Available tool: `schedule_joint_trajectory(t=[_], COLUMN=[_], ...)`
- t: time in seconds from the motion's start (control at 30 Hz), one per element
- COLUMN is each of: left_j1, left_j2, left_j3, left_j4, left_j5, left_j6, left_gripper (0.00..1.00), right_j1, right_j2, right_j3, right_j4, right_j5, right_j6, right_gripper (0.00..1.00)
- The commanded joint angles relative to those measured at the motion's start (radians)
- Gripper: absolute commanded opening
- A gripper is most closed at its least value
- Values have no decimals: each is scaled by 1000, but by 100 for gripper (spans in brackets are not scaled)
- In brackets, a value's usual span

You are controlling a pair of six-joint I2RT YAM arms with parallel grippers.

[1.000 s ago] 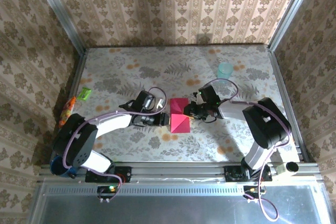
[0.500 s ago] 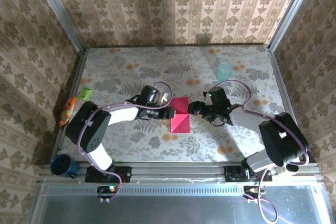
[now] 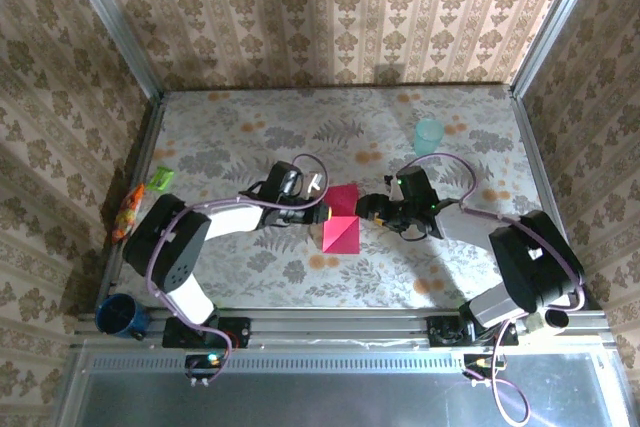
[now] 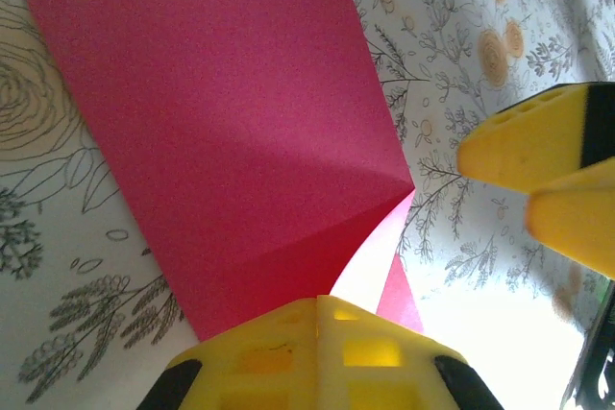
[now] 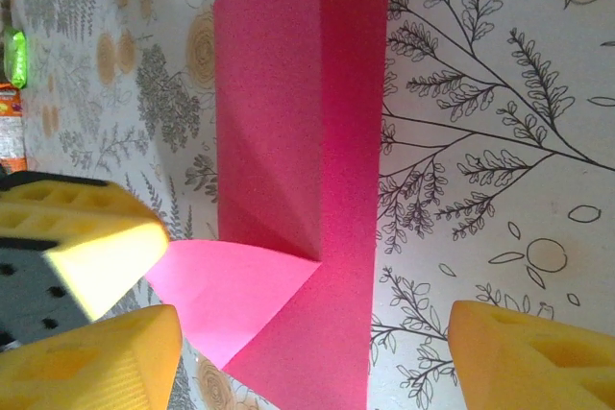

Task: Fold a paper plane with a square sheet of paper (fold left side to right side)

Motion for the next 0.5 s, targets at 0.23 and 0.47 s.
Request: schedule_joint_trajectory(t=[0.23,0.47], left_j1=[-2,1], left_j2=[-82,-66], left_j3=[-74,-77], left_j4=[77,78], left_j5=[-47,-56], left_j6=[-25,-31], left_gripper=[0,0], right_j1=[56,90], right_j2=[125,199], right_j3=[92,131], right_j4=[107,156], right_j5=[-89,-105], right_j6=[42,70], right_gripper=[64,55])
